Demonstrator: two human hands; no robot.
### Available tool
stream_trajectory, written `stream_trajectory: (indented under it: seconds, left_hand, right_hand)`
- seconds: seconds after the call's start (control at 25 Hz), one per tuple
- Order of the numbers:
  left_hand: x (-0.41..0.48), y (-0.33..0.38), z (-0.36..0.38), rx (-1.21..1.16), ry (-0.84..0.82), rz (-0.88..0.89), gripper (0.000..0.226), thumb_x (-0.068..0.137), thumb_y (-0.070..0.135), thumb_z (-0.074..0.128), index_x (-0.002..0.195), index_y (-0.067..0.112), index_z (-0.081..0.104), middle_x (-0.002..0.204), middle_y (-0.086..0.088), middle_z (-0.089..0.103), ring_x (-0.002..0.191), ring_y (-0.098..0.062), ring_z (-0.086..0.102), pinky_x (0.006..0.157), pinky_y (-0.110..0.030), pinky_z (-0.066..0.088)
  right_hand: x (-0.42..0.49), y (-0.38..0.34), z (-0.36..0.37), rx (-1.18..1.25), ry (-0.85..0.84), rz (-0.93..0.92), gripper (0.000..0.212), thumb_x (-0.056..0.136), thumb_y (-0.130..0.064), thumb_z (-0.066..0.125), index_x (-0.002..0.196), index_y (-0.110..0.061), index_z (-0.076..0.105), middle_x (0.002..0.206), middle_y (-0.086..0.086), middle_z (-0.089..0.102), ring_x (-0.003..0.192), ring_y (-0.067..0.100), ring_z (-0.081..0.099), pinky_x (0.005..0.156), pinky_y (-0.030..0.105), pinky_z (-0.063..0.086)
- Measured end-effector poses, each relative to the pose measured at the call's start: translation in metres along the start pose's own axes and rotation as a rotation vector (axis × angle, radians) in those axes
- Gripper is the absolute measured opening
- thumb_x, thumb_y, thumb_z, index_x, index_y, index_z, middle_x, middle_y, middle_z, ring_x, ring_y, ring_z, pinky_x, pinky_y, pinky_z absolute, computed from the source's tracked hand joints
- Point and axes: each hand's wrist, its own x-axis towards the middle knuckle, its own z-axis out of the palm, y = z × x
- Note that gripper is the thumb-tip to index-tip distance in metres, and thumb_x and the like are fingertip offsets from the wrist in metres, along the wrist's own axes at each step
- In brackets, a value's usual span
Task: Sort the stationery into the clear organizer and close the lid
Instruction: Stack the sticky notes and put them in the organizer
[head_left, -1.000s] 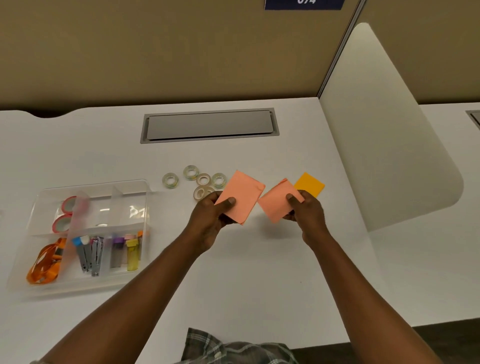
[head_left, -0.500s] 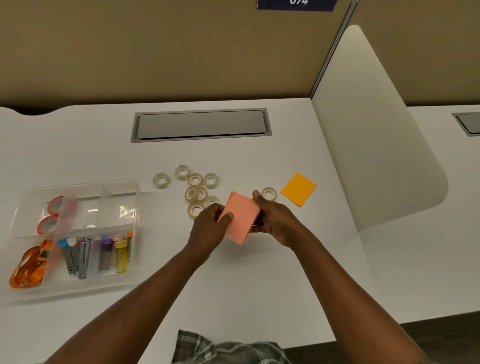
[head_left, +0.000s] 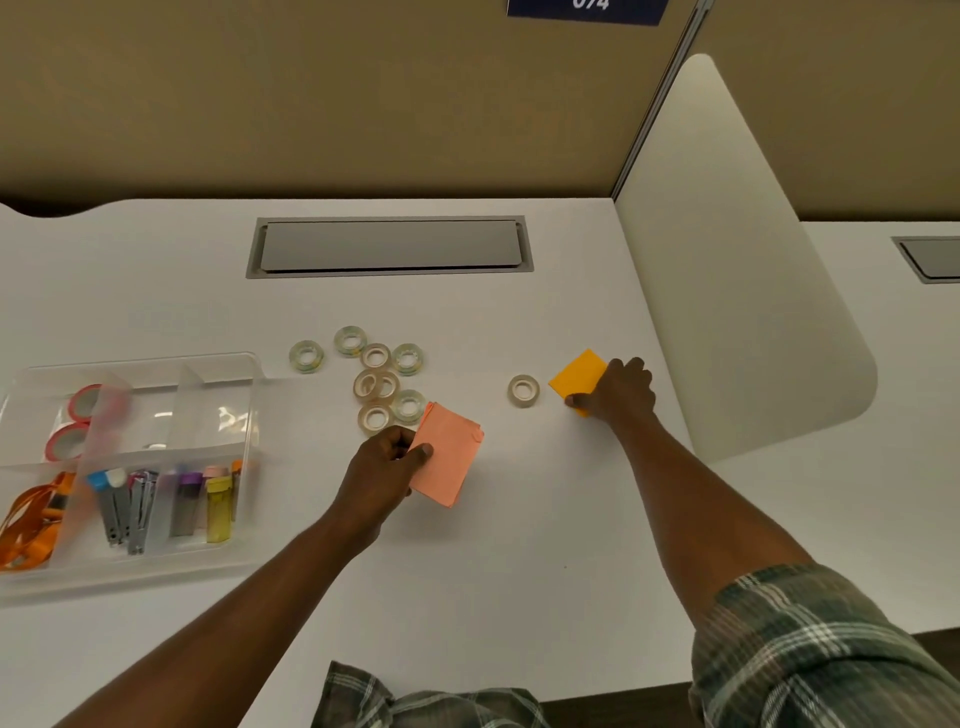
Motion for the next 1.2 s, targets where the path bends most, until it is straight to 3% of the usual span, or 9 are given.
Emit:
stream_trajectory:
  seconds: [0.16, 0.36, 0.52, 0.64, 0.76, 0.88, 1.04, 1.12, 1.2]
  left_hand:
    - [-0.004, -0.003, -0.002, -0.001, 0.002, -0.009, 0.012, 0.094, 0.023, 0.063, 0.094, 0.011, 0.064, 0.09, -0.01, 0.069, 0.077, -0.019, 0.058, 0.068, -0.035, 0.046]
    - [-0.009, 0.001, -0.003, -0.056, -0.032, 0.013, 0.011, 0.093, 0.019, 0.064, 0.096, 0.008, 0.063, 0.089, -0.008, 0.07, 0.08, -0.021, 0.061, 0.068, -0.035, 0.047]
    - [-0.009, 0.014, 0.002, -0.148, -0.116, 0.06, 0.009, 0.093, 0.014, 0.063, 0.098, 0.007, 0.062, 0.091, -0.006, 0.069, 0.084, -0.023, 0.061, 0.07, -0.037, 0.049]
    - [-0.011, 0.014, 0.007, 0.103, -0.033, 0.185, 0.005, 0.094, 0.021, 0.061, 0.097, 0.017, 0.061, 0.095, 0.001, 0.067, 0.084, -0.024, 0.063, 0.072, -0.039, 0.051]
    - [-0.018, 0.005, 0.008, 0.369, 0.129, 0.303, 0.012, 0.094, 0.022, 0.058, 0.105, 0.016, 0.057, 0.099, 0.003, 0.064, 0.088, -0.02, 0.06, 0.067, -0.03, 0.045]
    - [-0.022, -0.008, 0.009, 0.306, 0.106, 0.187, 0.015, 0.095, 0.026, 0.056, 0.109, 0.02, 0.054, 0.099, 0.004, 0.067, 0.088, -0.017, 0.063, 0.064, -0.027, 0.043]
    - [-0.026, -0.031, 0.005, 0.199, 0.209, 0.086, 0.021, 0.095, 0.022, 0.056, 0.116, 0.023, 0.058, 0.098, 0.002, 0.069, 0.091, -0.018, 0.064, 0.068, -0.029, 0.045]
    - [-0.029, -0.04, 0.0, 0.266, 0.261, 0.136, 0.021, 0.095, 0.017, 0.054, 0.115, 0.02, 0.06, 0.098, 0.004, 0.068, 0.09, -0.016, 0.063, 0.066, -0.021, 0.043]
    - [-0.034, -0.046, -0.006, 0.306, 0.31, 0.225, 0.016, 0.095, 0.01, 0.051, 0.108, 0.016, 0.06, 0.092, 0.007, 0.065, 0.082, -0.01, 0.061, 0.062, -0.008, 0.04]
  right_hand:
    - [0.004, 0.007, 0.002, 0.106, -0.052, 0.092, 0.093, 0.059, -0.055, 0.086, 0.127, -0.008, 0.044, 0.127, 0.014, 0.053, 0.122, 0.035, 0.05, 0.094, 0.043, 0.045]
    - [-0.028, 0.012, 0.006, 0.437, -0.066, -0.099, 0.032, 0.079, -0.03, 0.076, 0.097, -0.009, 0.062, 0.091, 0.009, 0.068, 0.091, 0.032, 0.066, 0.074, 0.034, 0.048]
    - [-0.099, -0.012, 0.002, 0.798, -0.242, -0.281, 0.029, 0.082, -0.021, 0.077, 0.104, -0.014, 0.059, 0.094, 0.006, 0.069, 0.087, 0.024, 0.067, 0.07, 0.039, 0.056]
    - [-0.147, -0.032, -0.006, 0.982, -0.52, -0.405, 0.028, 0.091, -0.014, 0.066, 0.116, -0.021, 0.056, 0.1, 0.007, 0.073, 0.086, 0.018, 0.069, 0.07, 0.031, 0.056]
    - [-0.169, -0.042, -0.004, 1.049, -0.619, -0.399, 0.026, 0.094, -0.014, 0.057, 0.118, -0.023, 0.056, 0.097, 0.008, 0.072, 0.083, 0.016, 0.068, 0.076, 0.035, 0.055]
    - [-0.184, -0.054, 0.01, 1.144, -0.629, -0.31, 0.029, 0.089, -0.023, 0.053, 0.118, -0.023, 0.059, 0.098, 0.005, 0.072, 0.084, 0.018, 0.067, 0.08, 0.038, 0.056]
    - [-0.203, -0.07, 0.033, 1.206, -0.607, -0.195, 0.039, 0.082, -0.027, 0.047, 0.119, -0.027, 0.057, 0.105, 0.002, 0.069, 0.091, 0.022, 0.065, 0.079, 0.041, 0.053]
    - [-0.212, -0.076, 0.045, 1.076, -0.471, -0.258, 0.032, 0.087, -0.016, 0.049, 0.115, -0.029, 0.057, 0.107, -0.003, 0.069, 0.096, 0.019, 0.065, 0.081, 0.04, 0.053]
    - [-0.219, -0.081, 0.056, 0.945, -0.28, -0.39, 0.031, 0.091, -0.008, 0.048, 0.112, -0.029, 0.057, 0.097, -0.008, 0.07, 0.088, 0.013, 0.064, 0.073, 0.034, 0.051]
